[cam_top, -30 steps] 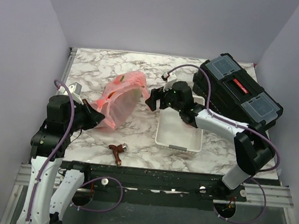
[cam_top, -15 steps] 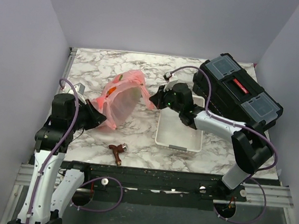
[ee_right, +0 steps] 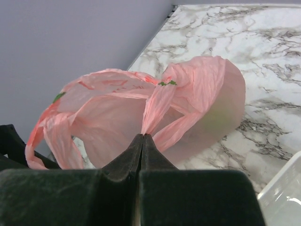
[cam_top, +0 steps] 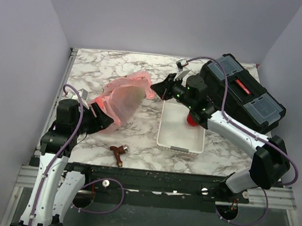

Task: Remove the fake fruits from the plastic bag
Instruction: Adjust the plastic bag at the center of the board.

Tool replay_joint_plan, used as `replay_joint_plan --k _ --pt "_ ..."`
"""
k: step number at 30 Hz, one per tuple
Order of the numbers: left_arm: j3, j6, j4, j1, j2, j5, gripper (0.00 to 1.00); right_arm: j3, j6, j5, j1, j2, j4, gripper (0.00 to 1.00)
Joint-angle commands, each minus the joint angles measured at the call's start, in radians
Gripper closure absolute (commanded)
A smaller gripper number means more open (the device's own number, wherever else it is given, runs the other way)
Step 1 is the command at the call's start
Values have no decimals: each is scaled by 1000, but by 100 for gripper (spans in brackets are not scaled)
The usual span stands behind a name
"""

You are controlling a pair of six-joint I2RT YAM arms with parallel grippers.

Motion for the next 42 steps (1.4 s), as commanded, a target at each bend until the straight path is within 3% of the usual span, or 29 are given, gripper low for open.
replay_joint_plan --k 1,7,9,11,13,14,21,26,39,42 --pt "-15 -27 81 3 -6 59 40 45 56 -57 8 -4 -60 99" --pt "-24 -40 127 2 0 85 40 64 65 -43 15 -3 -83 99" --pt "-29 -39 141 2 6 97 46 76 62 -35 17 0 -88 99" --pt "-35 -32 154 2 17 116 64 96 53 -29 17 8 -103 99" --pt "-25 -13 138 2 29 107 94 131 16 -26 17 14 -136 99" --pt "-14 3 125 2 35 97 100 154 -17 -17 17 14 -155 99" --pt "95 98 -14 2 4 26 100 337 -250 270 17 50 -281 99" --pt "157 108 -98 2 -31 -77 100 476 -311 478 8 157 -311 99" --pt "375 42 -132 3 28 -390 100 1071 -315 594 -58 575 -311 99" --pt "444 26 -114 4 60 -389 100 1216 -323 595 -64 672 -250 99"
